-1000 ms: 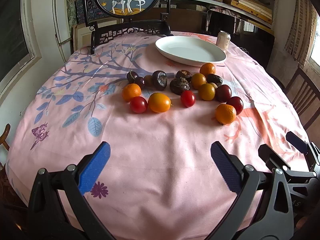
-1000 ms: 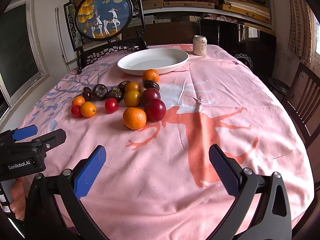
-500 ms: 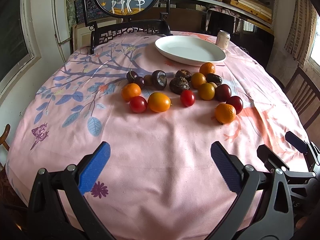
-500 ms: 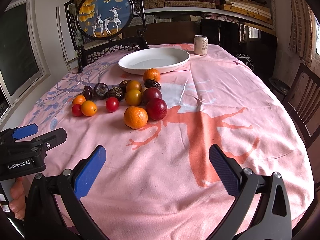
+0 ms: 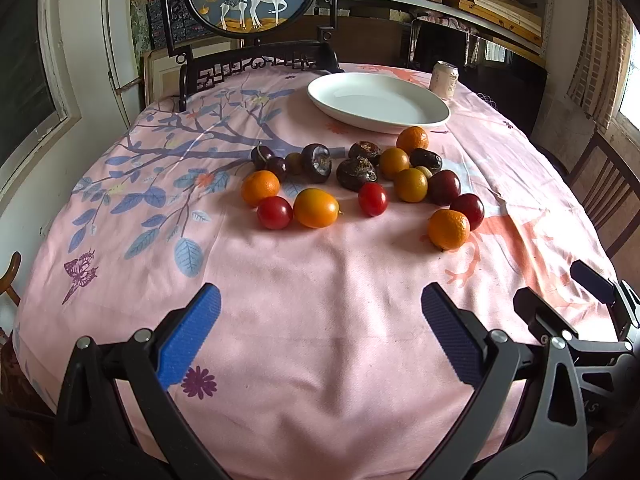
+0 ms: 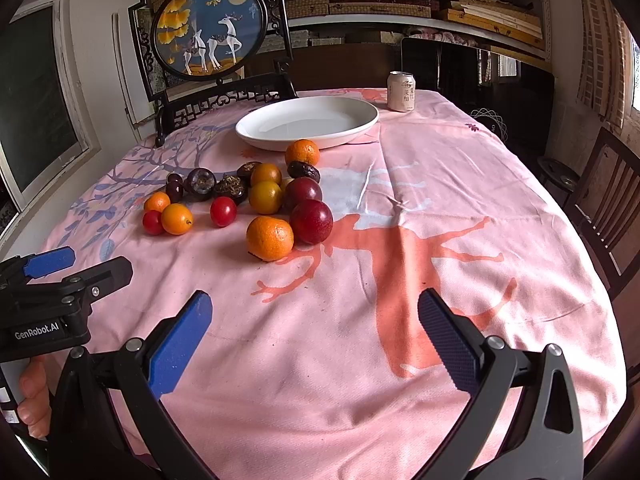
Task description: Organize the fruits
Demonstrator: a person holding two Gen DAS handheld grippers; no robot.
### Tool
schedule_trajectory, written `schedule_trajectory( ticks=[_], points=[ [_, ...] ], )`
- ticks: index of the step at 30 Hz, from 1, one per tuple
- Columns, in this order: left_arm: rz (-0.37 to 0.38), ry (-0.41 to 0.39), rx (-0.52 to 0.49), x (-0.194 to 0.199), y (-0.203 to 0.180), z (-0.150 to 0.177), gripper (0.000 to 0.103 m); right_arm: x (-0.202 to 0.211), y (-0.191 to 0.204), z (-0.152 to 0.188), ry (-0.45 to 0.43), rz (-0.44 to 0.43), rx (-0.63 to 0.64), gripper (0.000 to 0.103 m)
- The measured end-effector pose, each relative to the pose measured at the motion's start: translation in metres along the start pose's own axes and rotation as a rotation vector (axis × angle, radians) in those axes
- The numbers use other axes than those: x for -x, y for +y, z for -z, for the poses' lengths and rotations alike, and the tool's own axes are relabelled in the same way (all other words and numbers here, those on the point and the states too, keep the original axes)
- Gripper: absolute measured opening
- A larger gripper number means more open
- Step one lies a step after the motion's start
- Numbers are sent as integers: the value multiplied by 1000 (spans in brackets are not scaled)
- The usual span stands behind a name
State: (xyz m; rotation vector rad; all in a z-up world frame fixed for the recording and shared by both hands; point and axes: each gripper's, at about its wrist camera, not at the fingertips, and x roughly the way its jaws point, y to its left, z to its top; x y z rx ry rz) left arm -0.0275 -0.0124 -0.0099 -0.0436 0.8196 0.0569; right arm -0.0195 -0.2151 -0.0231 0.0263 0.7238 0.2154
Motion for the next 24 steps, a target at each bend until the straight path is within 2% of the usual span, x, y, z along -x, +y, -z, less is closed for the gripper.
schedule_trajectory(
  ticks=[9, 12, 15, 16, 19, 24],
  points=[
    [6, 3, -18, -1, -4, -2, 101, -3, 2, -4, 4, 7, 19, 102],
    [-11, 17, -21, -10, 1, -9, 101, -21, 6, -15, 72, 44, 88, 102],
    [-21, 41, 1, -22, 14, -12, 101, -42, 10, -28, 131, -26, 141, 102],
    [-22, 46, 3, -26, 18, -13, 101, -50, 12, -31, 157, -36, 153, 97],
    [-28, 56, 6, -35, 28, -18, 101, -69, 13, -37, 222, -85, 152, 75],
    [-14, 87, 15, -54, 40, -28, 101, -84, 18, -37, 282, -165, 112, 69]
  ],
)
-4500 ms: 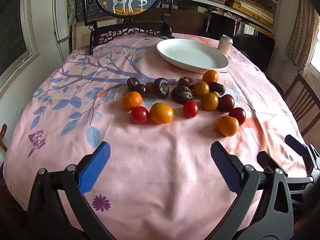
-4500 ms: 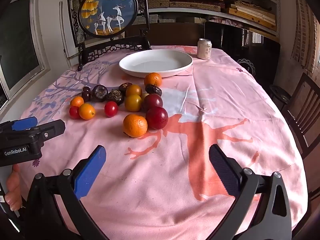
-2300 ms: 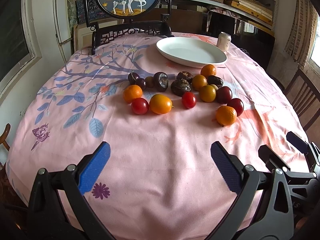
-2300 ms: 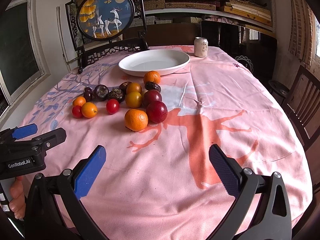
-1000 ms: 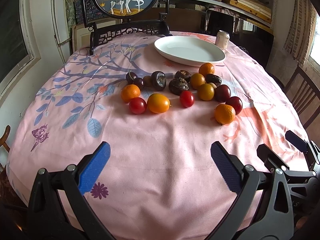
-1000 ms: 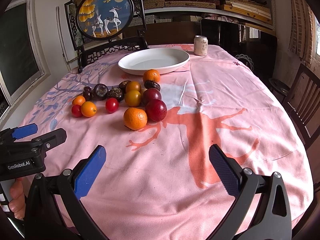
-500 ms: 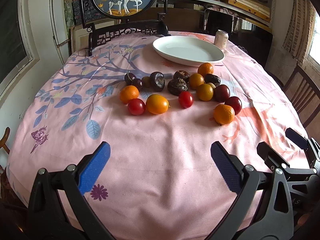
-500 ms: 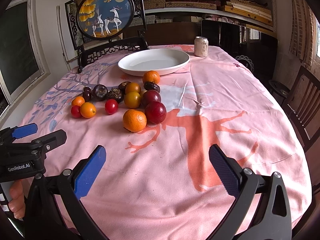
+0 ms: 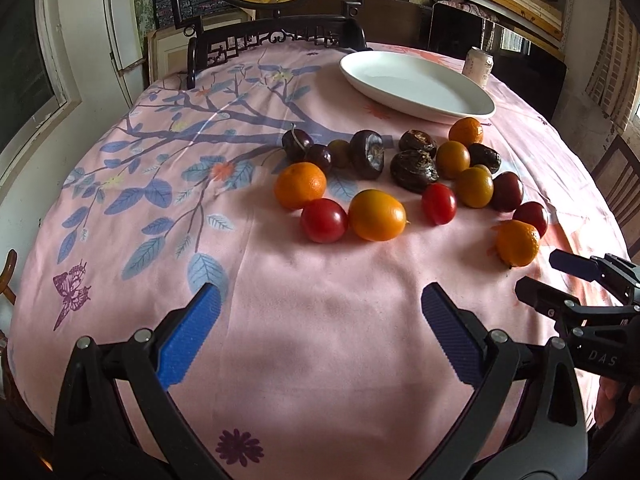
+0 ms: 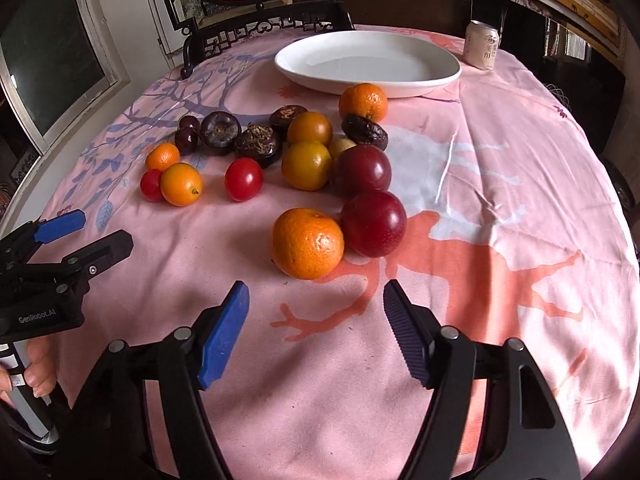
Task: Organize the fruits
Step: 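Grasp a tangerine with the right tool while the left tool grasps a red tomato, then carry both fruits onto the white plate and open both tools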
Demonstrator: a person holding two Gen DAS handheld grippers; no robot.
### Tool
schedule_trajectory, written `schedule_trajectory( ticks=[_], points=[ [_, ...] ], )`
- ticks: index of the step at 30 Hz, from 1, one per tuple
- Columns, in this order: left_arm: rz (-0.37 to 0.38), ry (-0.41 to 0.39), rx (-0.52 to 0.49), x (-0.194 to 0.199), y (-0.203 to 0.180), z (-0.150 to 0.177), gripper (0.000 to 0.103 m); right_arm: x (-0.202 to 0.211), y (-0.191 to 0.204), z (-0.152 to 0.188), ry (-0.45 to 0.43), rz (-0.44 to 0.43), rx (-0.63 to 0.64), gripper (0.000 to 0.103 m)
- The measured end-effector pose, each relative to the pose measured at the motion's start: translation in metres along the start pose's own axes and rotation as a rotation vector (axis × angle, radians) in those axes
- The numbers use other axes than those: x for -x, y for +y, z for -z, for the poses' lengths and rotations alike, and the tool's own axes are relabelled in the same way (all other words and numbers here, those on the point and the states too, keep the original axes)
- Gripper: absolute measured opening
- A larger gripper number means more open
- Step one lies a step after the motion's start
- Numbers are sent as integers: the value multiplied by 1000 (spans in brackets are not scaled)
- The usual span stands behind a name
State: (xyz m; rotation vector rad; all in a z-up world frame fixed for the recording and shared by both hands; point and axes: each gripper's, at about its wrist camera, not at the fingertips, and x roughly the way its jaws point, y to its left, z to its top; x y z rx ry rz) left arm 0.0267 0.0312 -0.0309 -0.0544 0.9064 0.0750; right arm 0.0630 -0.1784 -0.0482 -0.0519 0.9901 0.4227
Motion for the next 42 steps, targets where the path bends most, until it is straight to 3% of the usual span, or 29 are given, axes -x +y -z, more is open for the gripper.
schedule_trajectory(
  ticks=[3, 7, 10, 17, 21, 23, 25, 28, 32, 36, 39, 42],
  points=[
    [7, 21, 5, -10, 7, -4, 101, -8, 3, -1, 24, -52, -25, 64],
    [9, 38, 15, -17, 16, -9, 101, -15, 5, -13, 14, -51, -37, 56],
    [15, 43, 19, -20, 19, -11, 101, -21, 3, -22, 10, -32, -44, 41],
    [22, 60, 8, -32, 19, -21, 98, -15, -6, -18, -8, -114, -41, 41],
    [21, 96, -26, -47, 10, -27, 78, -5, -18, -6, -12, -130, -45, 41],
    [-3, 88, -42, -51, 7, -30, 73, 1, -23, -2, -16, -134, -53, 41],
    [-6, 78, -49, -54, 4, -35, 52, 5, -26, 0, -20, -136, -53, 41],
    [27, 78, -46, -56, 2, -41, 32, 9, -28, 1, -29, -142, -47, 41],
    [41, 91, -61, -54, -2, -41, 32, 16, -25, -1, -49, -162, -24, 41],
    [122, 74, -76, -26, -3, -42, 32, 41, -27, -17, -129, -169, 13, 41],
    [175, 2, -95, 3, -11, -65, 32, 59, -30, -45, -210, -123, 57, 41],
    [221, -64, -101, 10, -28, -109, 32, 60, -32, -81, -274, -60, 120, 41]
  ],
)
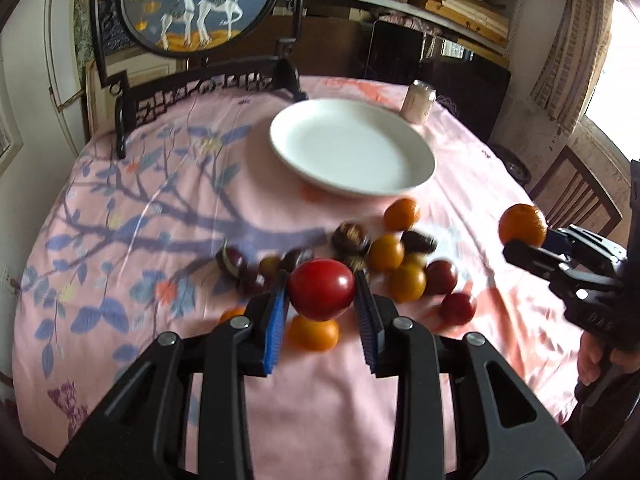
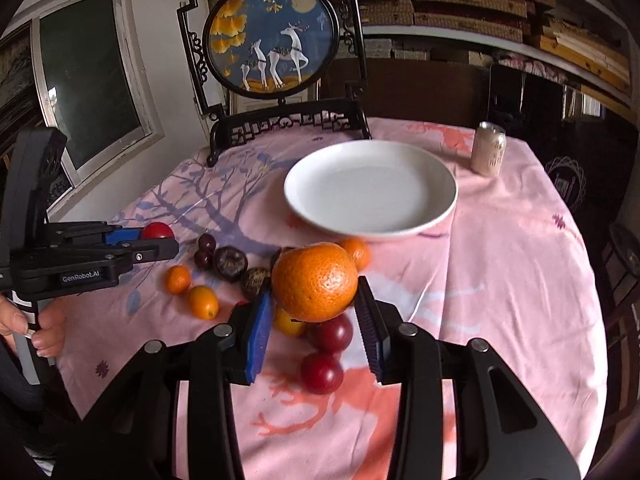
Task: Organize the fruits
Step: 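Carry both fruits onto the white plate and open both tools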
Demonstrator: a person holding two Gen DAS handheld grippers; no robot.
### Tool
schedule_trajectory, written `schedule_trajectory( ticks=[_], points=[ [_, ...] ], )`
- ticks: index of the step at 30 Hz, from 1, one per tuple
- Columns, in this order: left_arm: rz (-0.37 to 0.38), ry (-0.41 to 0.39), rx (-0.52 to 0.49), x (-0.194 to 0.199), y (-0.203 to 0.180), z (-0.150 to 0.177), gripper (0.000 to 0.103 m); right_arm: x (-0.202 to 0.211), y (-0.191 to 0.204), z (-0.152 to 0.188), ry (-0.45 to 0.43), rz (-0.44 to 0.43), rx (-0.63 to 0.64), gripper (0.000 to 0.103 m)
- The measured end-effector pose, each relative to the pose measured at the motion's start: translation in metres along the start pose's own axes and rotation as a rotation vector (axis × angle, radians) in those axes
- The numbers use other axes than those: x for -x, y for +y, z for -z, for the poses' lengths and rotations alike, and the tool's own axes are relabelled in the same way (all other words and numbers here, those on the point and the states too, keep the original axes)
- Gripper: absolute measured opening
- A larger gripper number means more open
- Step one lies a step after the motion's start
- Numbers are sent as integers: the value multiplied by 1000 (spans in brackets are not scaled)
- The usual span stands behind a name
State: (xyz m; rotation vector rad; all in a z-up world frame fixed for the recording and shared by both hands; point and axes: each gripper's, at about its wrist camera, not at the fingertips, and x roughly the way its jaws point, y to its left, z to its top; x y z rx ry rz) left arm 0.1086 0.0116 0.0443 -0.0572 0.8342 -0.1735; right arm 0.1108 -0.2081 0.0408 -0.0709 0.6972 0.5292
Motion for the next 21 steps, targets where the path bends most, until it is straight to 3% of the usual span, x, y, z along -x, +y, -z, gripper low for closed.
schedule_trajectory(
  ticks=[4, 6, 9, 12, 14, 15, 16, 21],
  points=[
    [-40, -18, -20, -52, -21, -63, 32, -52, -17, -33, 26, 70, 42, 41],
    [-70, 17, -12, -91, -25, -85, 32, -81, -30, -42, 59, 88, 19, 41],
    [-73, 100, 39, -142, -23, -98, 32, -116, -46, -50, 103, 112, -10, 40],
    [-54, 137, 59, -168, -23, -101, 33, -140, -55, -51, 149, 108, -17, 40],
    [-76, 147, 54, -180, -23, -100, 43, -153, -58, -50, 181, 109, -19, 41],
    [-89, 152, 53, -183, -23, -101, 68, -157, -58, -49, 188, 114, -19, 43],
    [-97, 141, 53, -182, -22, -101, 74, -157, -58, -48, 186, 117, -18, 46],
    [-96, 84, 24, -142, -11, -101, 77, -128, -57, -44, 139, 85, -61, 47]
  ],
)
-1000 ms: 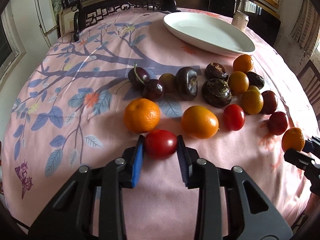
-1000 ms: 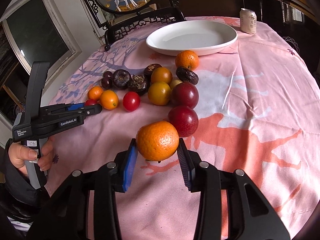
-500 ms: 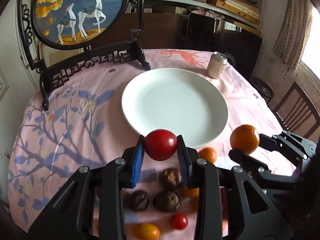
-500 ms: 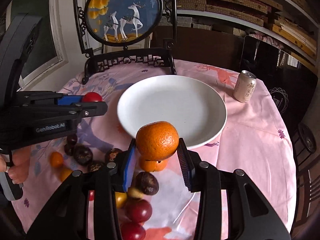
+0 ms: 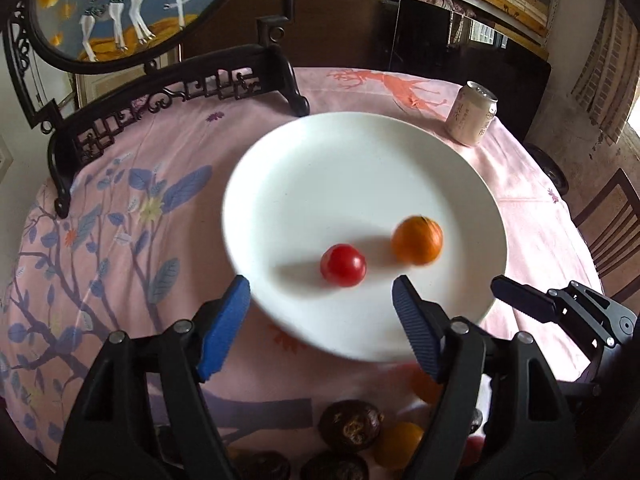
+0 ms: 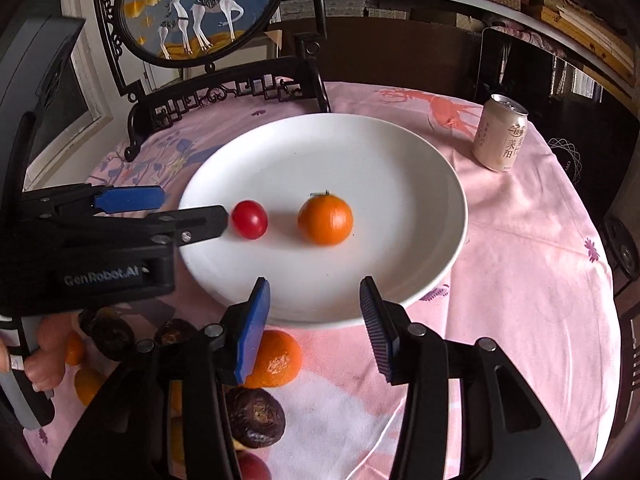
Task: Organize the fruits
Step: 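Carry both fruits onto the white plate and open both tools, then grasp a dark red plum with the right tool while the left tool grasps a tangerine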
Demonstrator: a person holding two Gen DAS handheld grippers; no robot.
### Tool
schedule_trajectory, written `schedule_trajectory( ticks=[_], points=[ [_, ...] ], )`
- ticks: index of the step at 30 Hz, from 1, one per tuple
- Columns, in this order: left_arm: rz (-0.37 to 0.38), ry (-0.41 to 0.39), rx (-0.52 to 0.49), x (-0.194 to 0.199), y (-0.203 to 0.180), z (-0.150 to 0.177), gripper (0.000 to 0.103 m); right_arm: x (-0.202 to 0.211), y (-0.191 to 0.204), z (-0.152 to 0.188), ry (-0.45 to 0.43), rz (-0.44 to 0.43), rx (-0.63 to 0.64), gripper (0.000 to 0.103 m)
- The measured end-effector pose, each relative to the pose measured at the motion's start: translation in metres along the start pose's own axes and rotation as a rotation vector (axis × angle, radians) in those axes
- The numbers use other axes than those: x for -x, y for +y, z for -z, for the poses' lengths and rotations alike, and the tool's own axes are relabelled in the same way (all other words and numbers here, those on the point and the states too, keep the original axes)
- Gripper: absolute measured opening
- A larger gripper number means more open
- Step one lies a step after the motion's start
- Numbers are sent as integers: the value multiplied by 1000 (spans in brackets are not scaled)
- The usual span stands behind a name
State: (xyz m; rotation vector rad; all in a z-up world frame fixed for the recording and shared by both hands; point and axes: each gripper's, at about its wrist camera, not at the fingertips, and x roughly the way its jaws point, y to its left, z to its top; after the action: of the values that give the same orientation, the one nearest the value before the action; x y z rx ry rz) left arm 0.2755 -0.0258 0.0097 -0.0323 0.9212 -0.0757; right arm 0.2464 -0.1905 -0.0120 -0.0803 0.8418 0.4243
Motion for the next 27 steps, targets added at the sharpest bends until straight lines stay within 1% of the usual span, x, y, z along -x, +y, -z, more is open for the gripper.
schedule_trajectory(
  ticks=[1, 2, 3, 4, 6, 8, 11, 17, 20, 24, 27],
  points=[
    [6, -15, 0, 13, 5, 4, 80, 10, 0, 4, -9, -8, -1, 47],
    [8, -31, -2, 26, 11, 8, 82, 19, 1, 9, -17, -13, 2, 49],
    [4, -46, -6, 39, 17, 13, 85, 29, 1, 14, -26, -15, 4, 53],
    [-4, -59, -12, 51, 23, 20, 87, 37, 3, 20, -32, -12, 5, 61],
    [-30, -66, -23, 73, 34, 36, 87, 54, 6, 34, -34, -17, 11, 61],
    [-39, -59, -30, 90, 46, 57, 88, 69, 15, 50, -33, -37, 38, 61],
    [-61, -49, -30, 108, 60, 89, 89, 84, 31, 73, -22, -36, 84, 62],
    [-70, -15, -36, 115, 66, 148, 89, 89, 46, 115, 36, -15, 93, 62],
    [-54, -2, -1, 113, 67, 169, 89, 84, 49, 129, 73, 1, 79, 62],
    [-17, 19, 38, 109, 64, 188, 89, 73, 50, 134, 107, 26, 73, 62],
    [-18, 32, 38, 105, 61, 195, 89, 64, 51, 131, 118, 41, 64, 62]
  ],
)
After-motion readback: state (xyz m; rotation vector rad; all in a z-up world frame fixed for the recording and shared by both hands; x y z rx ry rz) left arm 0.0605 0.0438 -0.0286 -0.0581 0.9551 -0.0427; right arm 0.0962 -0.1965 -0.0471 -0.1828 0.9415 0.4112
